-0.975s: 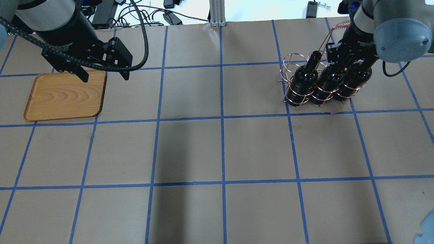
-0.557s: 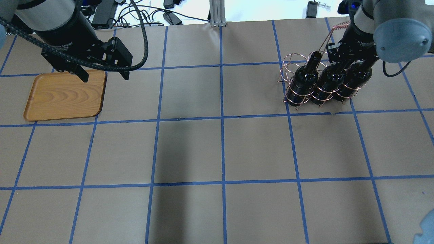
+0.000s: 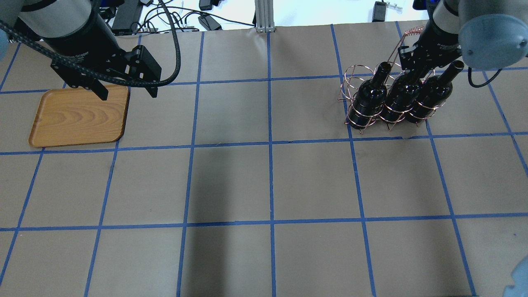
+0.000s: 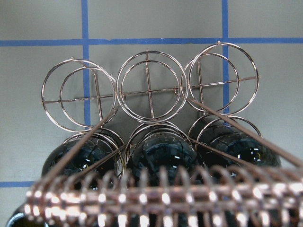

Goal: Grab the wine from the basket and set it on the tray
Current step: 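Close the right gripper and lift the bottle out of the rack, then carry the bottle toward the table center and stand it upright, then open and withdraw the right gripper while the left arm reaches toward the bottle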

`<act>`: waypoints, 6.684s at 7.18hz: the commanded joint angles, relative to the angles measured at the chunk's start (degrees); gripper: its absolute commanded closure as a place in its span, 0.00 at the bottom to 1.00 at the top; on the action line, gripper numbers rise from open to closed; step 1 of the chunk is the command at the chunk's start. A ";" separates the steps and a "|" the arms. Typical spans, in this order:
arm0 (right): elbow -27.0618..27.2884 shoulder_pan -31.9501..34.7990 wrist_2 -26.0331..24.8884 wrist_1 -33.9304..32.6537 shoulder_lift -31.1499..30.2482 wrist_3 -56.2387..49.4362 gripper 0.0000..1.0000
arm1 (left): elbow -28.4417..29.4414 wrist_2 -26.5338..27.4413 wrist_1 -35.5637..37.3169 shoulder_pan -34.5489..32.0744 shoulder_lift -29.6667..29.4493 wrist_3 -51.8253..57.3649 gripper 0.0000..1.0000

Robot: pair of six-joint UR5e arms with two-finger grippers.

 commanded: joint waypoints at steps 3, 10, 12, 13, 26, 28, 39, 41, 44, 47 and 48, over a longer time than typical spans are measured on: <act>-7.06 0.00 0.61 11.46 -2.76 -0.52 1.00 | 0.00 -0.02 -0.09 0.09 0.00 -0.03 0.00; -7.24 0.96 1.57 22.46 -8.65 -1.05 1.00 | 0.09 0.24 -0.35 0.70 0.26 0.06 0.00; -7.15 5.42 2.20 23.35 -8.66 3.13 1.00 | 0.00 0.24 -0.44 0.79 0.26 0.06 0.00; -7.06 8.41 2.28 23.17 -8.49 6.65 1.00 | 0.00 0.24 -0.44 0.88 0.26 0.06 0.00; -5.57 41.84 4.22 3.31 7.34 39.28 1.00 | 0.00 0.59 -0.70 3.86 1.06 1.81 0.00; -5.57 41.84 4.13 3.22 7.34 39.20 0.66 | 0.00 0.68 -0.70 3.86 1.06 1.81 0.00; -5.92 14.88 -2.11 8.66 -6.10 13.75 0.00 | -4.73 -5.65 5.74 -9.64 -2.97 -15.11 0.00; -5.48 13.89 -1.50 16.79 -8.30 8.09 0.00 | -7.29 -1.70 12.69 -15.19 -6.57 -19.69 0.00; -5.39 13.89 -1.58 20.97 -9.63 8.09 0.00 | -7.38 -1.26 13.97 -15.65 -10.10 -20.25 0.00; -5.39 13.89 -1.49 21.59 -9.45 7.56 0.00 | -9.04 -1.25 16.79 -15.73 -10.99 -21.04 0.00; -5.39 13.89 -1.49 21.15 -9.54 7.56 0.00 | -10.19 -1.25 16.96 -15.65 -10.64 -20.86 0.00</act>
